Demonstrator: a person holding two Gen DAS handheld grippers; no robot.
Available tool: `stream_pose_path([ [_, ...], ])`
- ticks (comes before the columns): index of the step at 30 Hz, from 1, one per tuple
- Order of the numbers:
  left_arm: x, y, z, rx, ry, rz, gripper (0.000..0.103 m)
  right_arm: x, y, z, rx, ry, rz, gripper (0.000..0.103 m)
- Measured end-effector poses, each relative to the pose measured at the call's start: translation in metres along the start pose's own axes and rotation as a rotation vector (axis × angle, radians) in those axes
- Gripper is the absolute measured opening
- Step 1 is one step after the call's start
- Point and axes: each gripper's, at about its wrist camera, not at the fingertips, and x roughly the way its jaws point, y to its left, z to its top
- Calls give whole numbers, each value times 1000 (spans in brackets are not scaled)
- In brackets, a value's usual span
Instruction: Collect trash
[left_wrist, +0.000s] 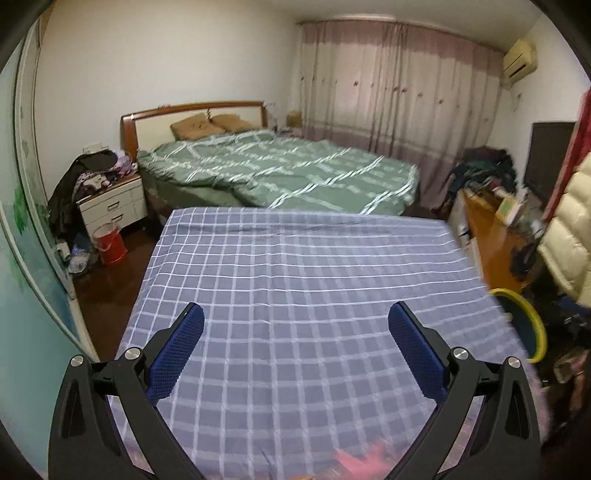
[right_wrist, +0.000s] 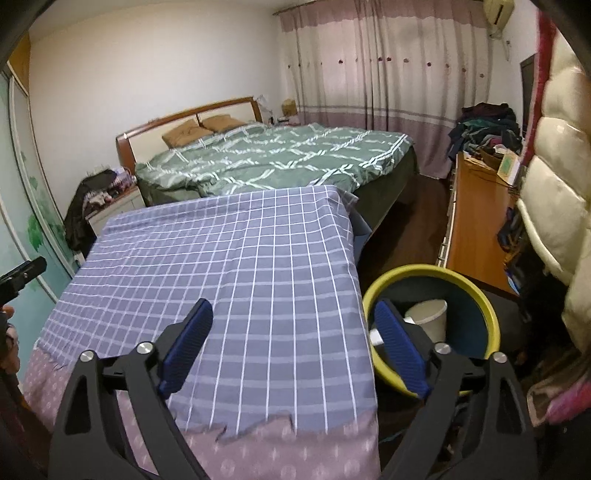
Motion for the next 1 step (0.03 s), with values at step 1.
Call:
stream_pose_path([
  [1,20,4,4,7,20,12,98,12,1,6,0,12,8,87],
])
